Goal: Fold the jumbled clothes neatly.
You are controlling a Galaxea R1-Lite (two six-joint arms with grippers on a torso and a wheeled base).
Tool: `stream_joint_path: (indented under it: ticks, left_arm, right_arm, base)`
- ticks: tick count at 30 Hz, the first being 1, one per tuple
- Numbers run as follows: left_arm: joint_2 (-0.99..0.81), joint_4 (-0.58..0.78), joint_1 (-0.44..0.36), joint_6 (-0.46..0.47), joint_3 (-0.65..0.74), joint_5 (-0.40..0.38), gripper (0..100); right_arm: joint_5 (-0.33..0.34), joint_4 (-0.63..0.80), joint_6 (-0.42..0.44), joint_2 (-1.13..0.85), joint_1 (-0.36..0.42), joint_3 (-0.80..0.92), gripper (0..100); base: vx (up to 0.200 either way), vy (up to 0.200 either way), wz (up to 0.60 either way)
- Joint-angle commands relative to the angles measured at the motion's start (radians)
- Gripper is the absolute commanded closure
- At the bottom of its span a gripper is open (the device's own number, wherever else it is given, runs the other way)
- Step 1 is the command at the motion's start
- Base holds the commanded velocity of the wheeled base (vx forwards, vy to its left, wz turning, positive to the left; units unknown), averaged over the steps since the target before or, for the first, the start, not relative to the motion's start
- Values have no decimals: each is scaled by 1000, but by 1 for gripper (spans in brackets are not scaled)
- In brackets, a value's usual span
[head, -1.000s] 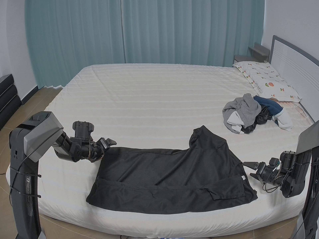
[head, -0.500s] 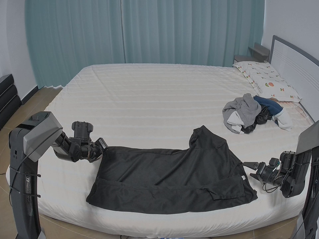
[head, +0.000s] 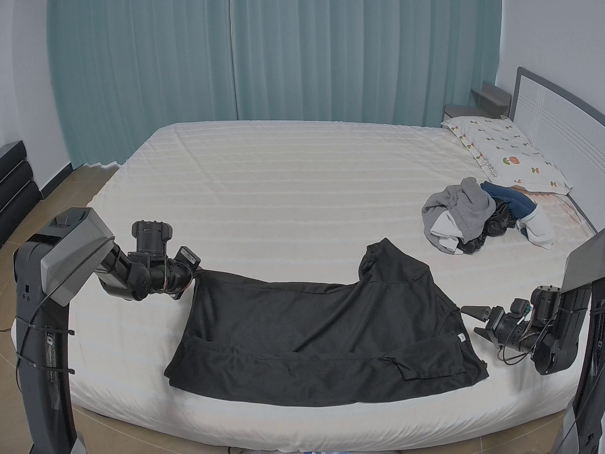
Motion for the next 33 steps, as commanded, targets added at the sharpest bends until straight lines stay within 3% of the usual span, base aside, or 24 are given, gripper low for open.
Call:
stream_joint_path:
  ticks: [1,5,15,19,28,33]
  left_arm:
    - [-6,3,24,-67,-31,-13,100]
    - [-10,6,35,-111,-33,-12,100]
    - [-6,3,29,-90,-22,-7,100]
    - [-6,3,30,-77,-19,-12,100]
    - [-12,3,30,-77,-3,-12,100]
    - [-13,1,30,-77,-2,-12,100]
  right_arm:
    - [-1,-10,1,-5,9,-9,0]
    - [-5,-10,3,-13,9,-16,0]
    - [-34,-10,6,-17,30,-43,0]
    - [-187,21,3,-9,113,-150,0]
    - [-313,412,-11,4,225,-550,0]
    - [-383,593,-13,72,242,-793,0]
  base:
    - [0,0,0]
    - [0,0,0]
    - [0,0,0]
    - [0,0,0]
    - [0,0,0]
    - [0,0,0]
